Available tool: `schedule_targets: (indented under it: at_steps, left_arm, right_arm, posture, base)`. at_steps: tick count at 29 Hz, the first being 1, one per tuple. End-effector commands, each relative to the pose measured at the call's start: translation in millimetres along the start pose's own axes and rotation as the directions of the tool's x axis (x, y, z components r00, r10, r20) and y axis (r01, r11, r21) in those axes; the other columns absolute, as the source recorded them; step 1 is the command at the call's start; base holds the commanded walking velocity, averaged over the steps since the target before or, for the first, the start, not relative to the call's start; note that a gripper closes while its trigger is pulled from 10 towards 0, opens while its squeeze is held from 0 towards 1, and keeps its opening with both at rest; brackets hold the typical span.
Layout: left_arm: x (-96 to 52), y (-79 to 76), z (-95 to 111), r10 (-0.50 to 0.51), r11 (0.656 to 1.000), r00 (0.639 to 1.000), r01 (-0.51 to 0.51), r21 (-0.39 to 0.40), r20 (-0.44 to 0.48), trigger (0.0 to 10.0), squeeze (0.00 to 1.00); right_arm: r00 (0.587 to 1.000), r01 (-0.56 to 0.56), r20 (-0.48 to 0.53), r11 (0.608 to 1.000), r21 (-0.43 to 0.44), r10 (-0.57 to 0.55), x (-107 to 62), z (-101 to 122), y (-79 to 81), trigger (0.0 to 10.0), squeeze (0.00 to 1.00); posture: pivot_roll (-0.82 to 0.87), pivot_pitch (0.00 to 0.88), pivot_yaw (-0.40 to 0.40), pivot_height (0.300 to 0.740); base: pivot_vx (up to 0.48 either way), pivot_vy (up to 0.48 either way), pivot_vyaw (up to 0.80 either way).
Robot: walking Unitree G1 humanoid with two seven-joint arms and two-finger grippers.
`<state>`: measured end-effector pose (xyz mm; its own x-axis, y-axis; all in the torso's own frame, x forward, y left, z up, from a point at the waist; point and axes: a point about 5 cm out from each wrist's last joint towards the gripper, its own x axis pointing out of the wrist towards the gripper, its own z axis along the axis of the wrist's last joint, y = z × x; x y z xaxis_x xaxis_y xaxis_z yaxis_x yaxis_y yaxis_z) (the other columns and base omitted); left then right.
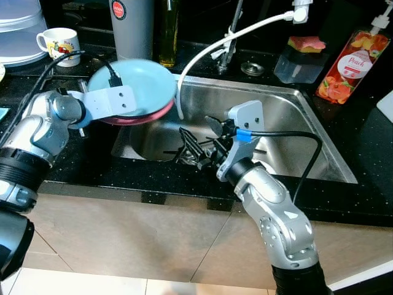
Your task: Kitchen organization
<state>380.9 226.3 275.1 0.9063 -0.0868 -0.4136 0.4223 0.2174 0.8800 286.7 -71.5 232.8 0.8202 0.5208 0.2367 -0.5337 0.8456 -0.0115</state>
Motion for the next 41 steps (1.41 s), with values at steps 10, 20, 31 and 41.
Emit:
schedule_targets:
  at_steps: [10,20,31,41]
  left_arm:
    - [-2.7,8.6,-3.6,0.068,0.996,0.998,-0.069,0.048,0.004,0.0,0.00]
    - [-4.3,22.9,-3.9,0.186,0.980,0.983,-0.185,0.074,-0.005,0.0,0.00]
    - [-5.1,-9.0,-19.8,-0.083,0.997,0.996,0.083,-0.010,-0.041,10.0,0.00]
    - [-9.1,-11.1,-22.9,-0.117,0.992,0.991,0.114,-0.055,-0.059,10.0,0.00]
  right_arm:
    - [1.000,0.004,0.005,1.000,0.007,-0.004,-1.5,1.2,-1.0,10.0,0.00]
    - [1.000,0.007,0.005,1.000,0.011,-0.007,-1.8,0.5,-1.2,10.0,0.00]
    - [1.000,0.009,0.007,1.000,0.013,-0.009,-1.1,0.9,-1.2,10.0,0.00]
    - [1.000,0.014,0.009,1.000,0.012,-0.014,-1.4,1.3,-1.7,10.0,0.00]
  posture:
    - [0.27,0.061,-0.087,0.740]
    - [0.27,0.063,-0.087,0.740]
    - [0.28,0.063,-0.086,0.740]
    - [0.28,0.064,-0.084,0.740]
  base:
    - [0.000,0.000,0.00]
    - [0.000,0.000,0.00]
    - [0.000,0.000,0.00]
    - [0.000,0.000,0.00]
